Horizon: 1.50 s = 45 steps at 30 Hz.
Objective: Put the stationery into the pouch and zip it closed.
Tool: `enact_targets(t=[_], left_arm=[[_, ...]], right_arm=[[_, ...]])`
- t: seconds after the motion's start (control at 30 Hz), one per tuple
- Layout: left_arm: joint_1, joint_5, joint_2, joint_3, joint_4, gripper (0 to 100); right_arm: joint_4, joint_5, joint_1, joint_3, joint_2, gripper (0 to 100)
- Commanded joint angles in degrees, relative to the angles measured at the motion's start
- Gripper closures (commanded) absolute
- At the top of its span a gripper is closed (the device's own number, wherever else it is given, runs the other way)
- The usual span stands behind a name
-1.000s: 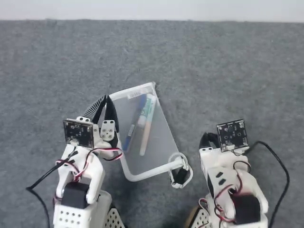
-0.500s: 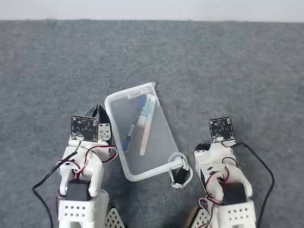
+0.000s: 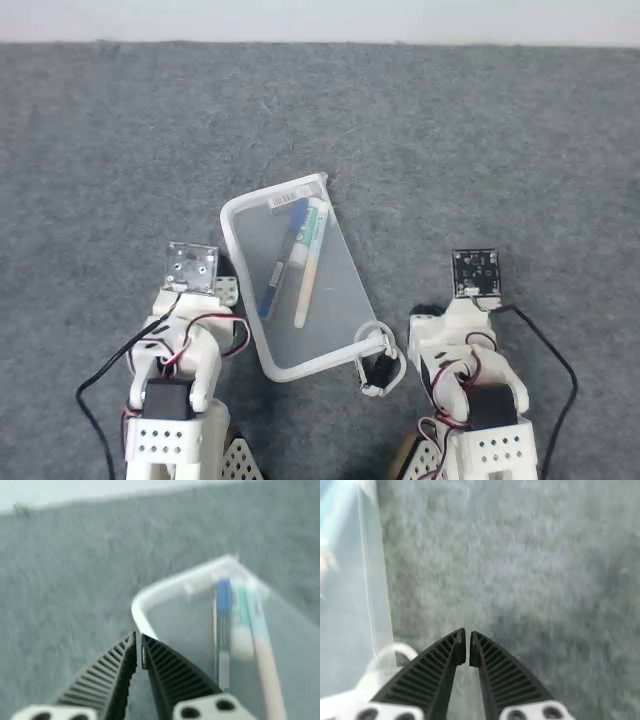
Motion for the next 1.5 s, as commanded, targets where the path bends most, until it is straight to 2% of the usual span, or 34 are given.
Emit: enact_targets(t=[0.0, 0.13, 0.4, 1.47], left_arm=[[-0.1, -0.4, -0.7, -0.8, 4.9, 99], [-0.1, -0.5, -0.7, -0.8, 9.8, 99], [-0.1, -0.5, -0.9, -1.0, 20.1, 99], [-0.1, -0.5, -0.9, -1.1, 20.1, 99]], right_arm=[[5.2, -0.5, 1.0, 1.1, -1.0, 99.1], [9.0, -0.5, 0.9, 1.1, -1.0, 99.1], [9.1, -0.5, 1.0, 1.1, -1.1, 99.1], [9.1, -0.5, 0.8, 1.1, -1.1, 99.1]])
